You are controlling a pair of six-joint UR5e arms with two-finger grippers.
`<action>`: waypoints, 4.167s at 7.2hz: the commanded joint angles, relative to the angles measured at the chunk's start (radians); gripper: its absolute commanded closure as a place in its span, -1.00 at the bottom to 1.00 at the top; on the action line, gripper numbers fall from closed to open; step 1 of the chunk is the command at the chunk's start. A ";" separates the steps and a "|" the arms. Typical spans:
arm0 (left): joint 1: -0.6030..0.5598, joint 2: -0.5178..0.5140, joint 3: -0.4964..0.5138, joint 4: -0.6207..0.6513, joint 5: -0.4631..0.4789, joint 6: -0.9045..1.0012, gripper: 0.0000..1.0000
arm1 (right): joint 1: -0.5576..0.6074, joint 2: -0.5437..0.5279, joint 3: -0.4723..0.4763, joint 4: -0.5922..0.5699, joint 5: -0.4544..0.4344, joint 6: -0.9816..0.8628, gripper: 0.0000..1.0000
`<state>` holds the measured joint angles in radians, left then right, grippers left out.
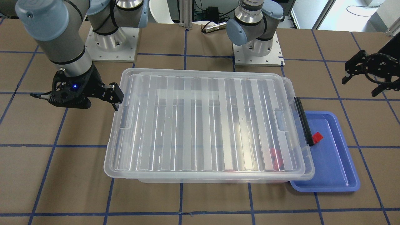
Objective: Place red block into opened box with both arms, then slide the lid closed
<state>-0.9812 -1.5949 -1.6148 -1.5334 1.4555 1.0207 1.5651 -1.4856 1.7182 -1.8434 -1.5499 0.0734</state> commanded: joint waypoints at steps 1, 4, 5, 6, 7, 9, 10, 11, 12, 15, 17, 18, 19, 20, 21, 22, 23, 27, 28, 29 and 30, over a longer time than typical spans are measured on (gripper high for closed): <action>0.013 -0.087 -0.147 0.224 -0.013 0.084 -1.00 | -0.002 0.034 -0.003 -0.014 0.010 0.000 -1.00; 0.030 -0.233 -0.272 0.501 -0.015 0.205 -1.00 | 0.000 0.053 0.003 -0.011 0.001 -0.007 -1.00; 0.030 -0.261 -0.287 0.501 -0.014 0.208 -1.00 | 0.000 0.054 0.007 -0.013 0.008 -0.004 -1.00; 0.030 -0.264 -0.304 0.525 -0.009 0.214 -1.00 | 0.000 0.060 0.006 -0.008 -0.001 -0.006 -1.00; 0.029 -0.276 -0.307 0.539 -0.009 0.211 -1.00 | -0.002 0.062 0.006 -0.011 -0.001 -0.012 -1.00; 0.024 -0.298 -0.326 0.564 -0.012 0.208 -1.00 | -0.002 0.079 0.003 -0.010 0.002 -0.012 -1.00; 0.021 -0.312 -0.329 0.576 -0.012 0.208 -1.00 | -0.002 0.082 0.000 -0.010 0.013 -0.004 -1.00; 0.021 -0.327 -0.336 0.578 -0.014 0.206 -1.00 | 0.000 0.084 0.000 -0.010 0.016 -0.004 -1.00; 0.021 -0.335 -0.352 0.626 -0.014 0.206 -1.00 | 0.000 0.088 0.004 -0.010 0.013 -0.006 -1.00; 0.019 -0.349 -0.359 0.657 -0.014 0.205 -0.74 | -0.002 0.094 0.006 -0.013 0.011 -0.020 -1.00; 0.009 -0.347 -0.359 0.659 -0.009 0.210 0.08 | -0.003 0.097 0.006 -0.013 0.010 -0.023 -1.00; 0.009 -0.346 -0.358 0.659 -0.009 0.210 0.20 | -0.005 0.099 0.003 -0.013 0.004 -0.024 -1.00; 0.007 -0.346 -0.358 0.659 -0.009 0.210 0.56 | -0.010 0.103 -0.003 -0.011 -0.001 -0.036 -1.00; 0.007 -0.344 -0.353 0.661 -0.009 0.205 1.00 | -0.017 0.104 0.003 -0.013 -0.004 -0.056 -1.00; 0.007 -0.333 -0.347 0.665 -0.004 0.199 1.00 | -0.025 0.104 0.006 -0.013 -0.006 -0.079 -1.00; 0.004 -0.330 -0.346 0.695 -0.003 0.199 1.00 | -0.030 0.104 0.006 -0.013 -0.007 -0.113 -1.00; 0.009 -0.323 -0.343 0.709 0.000 0.199 1.00 | -0.037 0.104 0.003 -0.013 -0.007 -0.121 -1.00; 0.006 -0.211 -0.289 0.679 -0.009 0.138 1.00 | -0.128 0.102 0.001 0.001 -0.021 -0.223 -1.00; 0.003 -0.164 -0.281 0.630 -0.012 0.078 1.00 | -0.146 0.102 0.006 0.003 -0.022 -0.250 -1.00; -0.008 -0.114 -0.280 0.590 -0.012 0.049 1.00 | -0.170 0.102 0.006 0.004 -0.022 -0.288 -1.00; -0.020 -0.081 -0.269 0.558 -0.006 0.024 1.00 | -0.189 0.102 0.006 0.006 -0.022 -0.309 -1.00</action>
<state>-0.9884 -1.7246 -1.8941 -0.9321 1.4454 1.0808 1.4013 -1.3837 1.7234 -1.8396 -1.5720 -0.2028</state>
